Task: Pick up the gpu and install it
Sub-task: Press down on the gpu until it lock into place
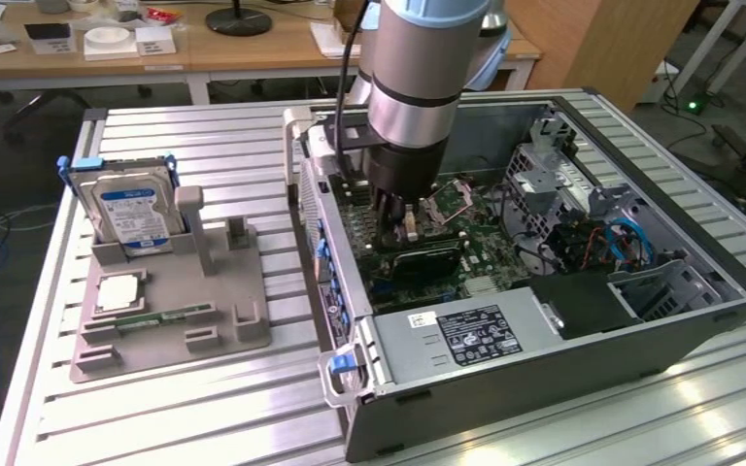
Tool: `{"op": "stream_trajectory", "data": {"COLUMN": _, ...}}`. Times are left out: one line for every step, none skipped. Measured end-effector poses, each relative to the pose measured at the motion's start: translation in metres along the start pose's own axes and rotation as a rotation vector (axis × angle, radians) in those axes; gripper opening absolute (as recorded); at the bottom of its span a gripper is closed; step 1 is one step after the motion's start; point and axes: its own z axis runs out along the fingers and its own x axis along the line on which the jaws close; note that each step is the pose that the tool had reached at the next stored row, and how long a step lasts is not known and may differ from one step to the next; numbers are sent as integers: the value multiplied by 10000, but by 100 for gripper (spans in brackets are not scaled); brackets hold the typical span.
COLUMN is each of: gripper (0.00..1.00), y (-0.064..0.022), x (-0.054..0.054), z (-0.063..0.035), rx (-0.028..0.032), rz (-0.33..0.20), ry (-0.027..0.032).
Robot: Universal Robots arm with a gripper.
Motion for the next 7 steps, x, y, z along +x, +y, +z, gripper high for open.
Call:
{"op": "stream_trajectory", "data": {"gripper": 11, "y": 0, "x": 0, "z": -2, "rx": -1, "rz": 0, "ry": -7}}
{"op": "stream_trajectory", "data": {"gripper": 11, "y": 0, "x": 0, "z": -2, "rx": 0, "rz": 0, "ry": -8}}
{"op": "stream_trajectory", "data": {"gripper": 11, "y": 0, "x": 0, "z": -2, "rx": -1, "rz": 0, "ry": -8}}
{"op": "stream_trajectory", "data": {"gripper": 11, "y": 0, "x": 0, "z": -3, "rx": -2, "rz": 0, "ry": -6}}
{"op": "stream_trajectory", "data": {"gripper": 11, "y": 0, "x": 0, "z": -3, "rx": -2, "rz": 0, "ry": -7}}
{"op": "stream_trajectory", "data": {"gripper": 11, "y": 0, "x": 0, "z": -3, "rx": -2, "rz": 0, "ry": -6}}
{"op": "stream_trajectory", "data": {"gripper": 11, "y": 0, "x": 0, "z": -3, "rx": -2, "rz": 0, "ry": -6}}
